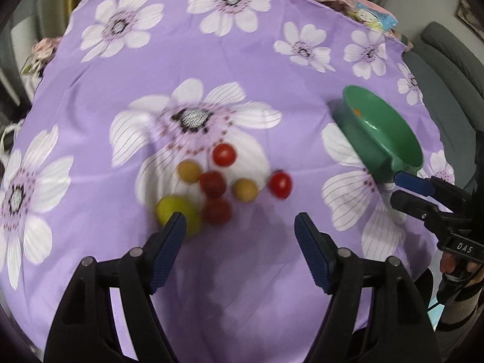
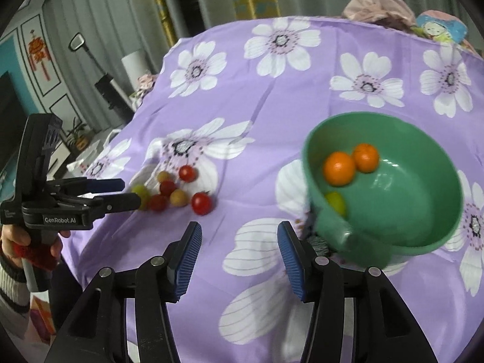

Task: Organize fruits
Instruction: 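Move the left gripper back toward the second green fruit, then close the left gripper around the second green fruit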

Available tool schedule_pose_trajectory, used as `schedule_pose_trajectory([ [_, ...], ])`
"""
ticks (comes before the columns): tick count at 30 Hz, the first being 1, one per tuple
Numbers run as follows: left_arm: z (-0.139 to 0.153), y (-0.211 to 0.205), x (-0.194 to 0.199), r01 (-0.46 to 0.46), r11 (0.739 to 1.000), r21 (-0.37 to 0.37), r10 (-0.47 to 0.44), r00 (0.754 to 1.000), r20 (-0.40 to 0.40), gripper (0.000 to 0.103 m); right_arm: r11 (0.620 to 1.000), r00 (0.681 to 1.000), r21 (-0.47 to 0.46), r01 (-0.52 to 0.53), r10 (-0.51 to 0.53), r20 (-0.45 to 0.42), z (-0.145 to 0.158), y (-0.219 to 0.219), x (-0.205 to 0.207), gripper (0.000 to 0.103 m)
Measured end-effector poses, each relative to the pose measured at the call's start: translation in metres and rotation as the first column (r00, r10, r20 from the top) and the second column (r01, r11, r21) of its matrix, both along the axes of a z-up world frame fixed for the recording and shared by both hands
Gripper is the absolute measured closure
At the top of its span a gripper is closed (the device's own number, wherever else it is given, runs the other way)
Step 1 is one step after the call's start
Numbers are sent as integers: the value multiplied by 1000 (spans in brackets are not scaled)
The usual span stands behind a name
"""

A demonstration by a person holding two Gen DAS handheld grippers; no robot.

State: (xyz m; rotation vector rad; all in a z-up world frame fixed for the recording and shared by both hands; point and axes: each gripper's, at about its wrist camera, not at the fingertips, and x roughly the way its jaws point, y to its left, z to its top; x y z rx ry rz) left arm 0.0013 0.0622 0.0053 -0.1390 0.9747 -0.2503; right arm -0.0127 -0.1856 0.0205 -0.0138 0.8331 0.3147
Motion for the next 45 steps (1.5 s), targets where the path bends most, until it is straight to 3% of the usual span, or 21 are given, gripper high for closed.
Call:
schedule_pose_trajectory([
  [26,-15,36,-6,-21,989,-149,20,1000,-3,31,971,955,26,-240,240,-173,-47,93,7,50],
  [34,-13,40,9,-23,989,-143,23,1000,-4,37,960,938,114,-255,274,-212,-56,114,26,50],
  [45,-21,40,28,15,996,-88,-19,999,-41,45,948,922,160,-277,309,-234,-66,137,48,50],
])
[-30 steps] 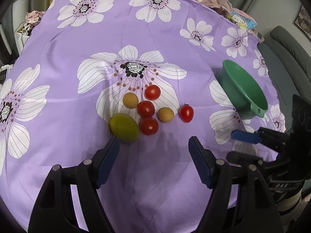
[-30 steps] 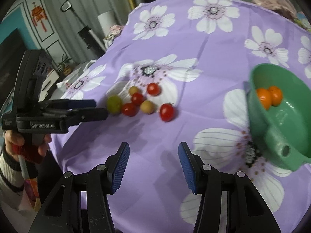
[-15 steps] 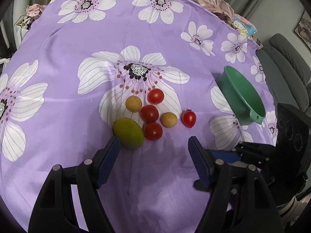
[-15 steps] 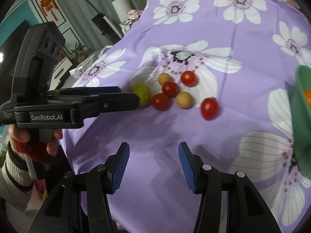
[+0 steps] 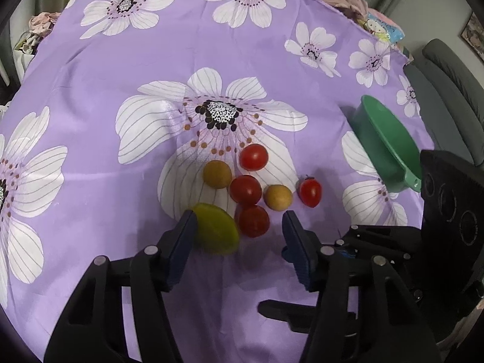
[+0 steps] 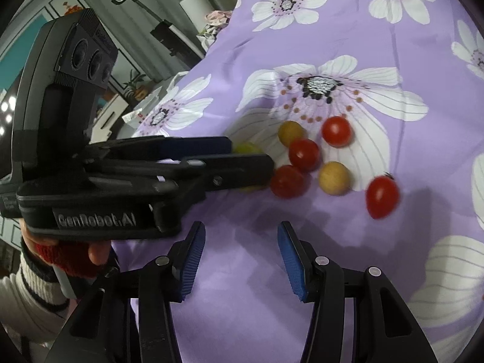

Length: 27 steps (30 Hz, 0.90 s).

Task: Organize fruits
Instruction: 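Close the left gripper around the second green fruit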

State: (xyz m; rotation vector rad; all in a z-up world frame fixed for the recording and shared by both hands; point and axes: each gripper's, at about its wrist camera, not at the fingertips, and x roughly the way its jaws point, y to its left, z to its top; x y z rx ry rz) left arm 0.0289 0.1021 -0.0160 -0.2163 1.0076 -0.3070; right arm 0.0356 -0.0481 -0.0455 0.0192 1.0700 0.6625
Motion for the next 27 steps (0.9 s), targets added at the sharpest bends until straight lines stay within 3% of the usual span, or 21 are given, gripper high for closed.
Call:
schedule_pose_trajectory([
  [10,-6,0,15,10,1000,-9,-11,998,-60,46,1000,1000,-23,7,-8,-18,-7,18,25,50],
  [18,-13,2,26,14,1000,-11,-15,993,-116,70,999,999,-47,21,-23,-32,-14,21,40,50],
  [27,-17,3,24,44,999,-8,-44,990,-134,72,999,999,-40,14,-15,-38,-13,21,42,52],
])
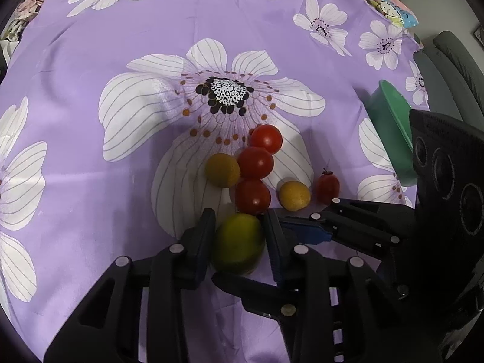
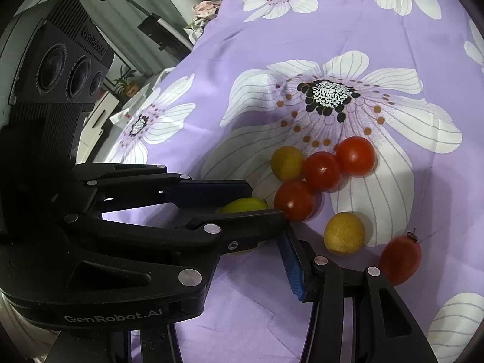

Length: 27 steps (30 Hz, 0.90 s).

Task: Organize fruits
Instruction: 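Close the left gripper around the second green fruit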

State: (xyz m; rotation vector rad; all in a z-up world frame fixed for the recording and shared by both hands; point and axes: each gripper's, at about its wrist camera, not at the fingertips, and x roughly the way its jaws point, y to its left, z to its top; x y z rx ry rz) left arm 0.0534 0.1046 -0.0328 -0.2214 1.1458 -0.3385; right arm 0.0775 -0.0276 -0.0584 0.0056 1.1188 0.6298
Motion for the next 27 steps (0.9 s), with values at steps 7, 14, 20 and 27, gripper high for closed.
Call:
schedule_pose_trajectory([
  [7,-1,-3,0,22,999,-25,-23,1000,-18,72,1000,1000,-11,-26,26,-5,0,1,-2,52],
  [14,-3,-8,-10,36,999,-34,-36,999,-17,70,997,998,-50,-63,64,24,0,-2,-16,52],
  [20,-4,-9,-17,41,998,-47,-41,999,-9,69,994,994,-62,-94,97,44,0,-4,-23,52],
  [27,-3,-11,-28,54,997,-60,-54,999,2,66,990,991,-68,-121,124,44,0,-4,-30,49],
])
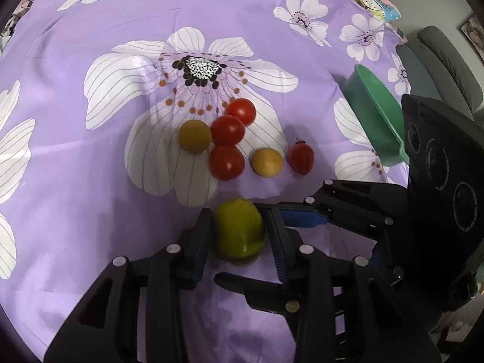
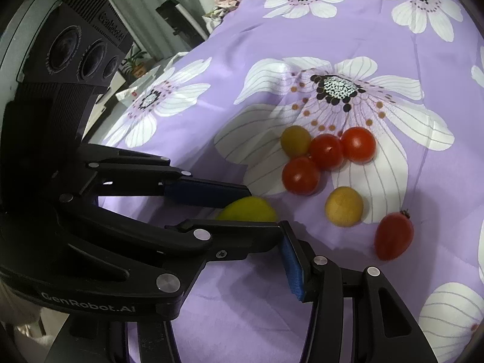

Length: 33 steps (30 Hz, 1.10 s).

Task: Organize fruits
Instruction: 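Close the left gripper around the second green fruit, then lift the second green fruit and carry it toward the green bowl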

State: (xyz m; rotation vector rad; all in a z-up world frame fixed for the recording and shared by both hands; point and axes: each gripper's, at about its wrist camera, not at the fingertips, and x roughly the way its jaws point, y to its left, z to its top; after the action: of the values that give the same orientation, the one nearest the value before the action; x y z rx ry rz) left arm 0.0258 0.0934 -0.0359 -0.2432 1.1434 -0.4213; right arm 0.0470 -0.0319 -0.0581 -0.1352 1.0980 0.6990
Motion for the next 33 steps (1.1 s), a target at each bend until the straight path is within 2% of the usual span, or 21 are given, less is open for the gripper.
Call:
schedule_pose_trajectory([
  [13,0,-4,-1,-14,1000,4,14,1000,23,68,1000,1000,-2,7,-7,13,0,-1,-4,49],
  [16,-1,-3,-1,-23,1000,5,23,999,26,69,1000,1000,-7,14,-14,17,0,0,-4,51],
  [20,-1,0,-1,-38,999,-16,38,999,29,70,999,999,-3,42,-41,16,1,-3,-2,60],
  [33,-1,-3,-5,-36,999,-16,37,999,32,69,998,997,-16,63,-62,44,3,-5,-10,60],
])
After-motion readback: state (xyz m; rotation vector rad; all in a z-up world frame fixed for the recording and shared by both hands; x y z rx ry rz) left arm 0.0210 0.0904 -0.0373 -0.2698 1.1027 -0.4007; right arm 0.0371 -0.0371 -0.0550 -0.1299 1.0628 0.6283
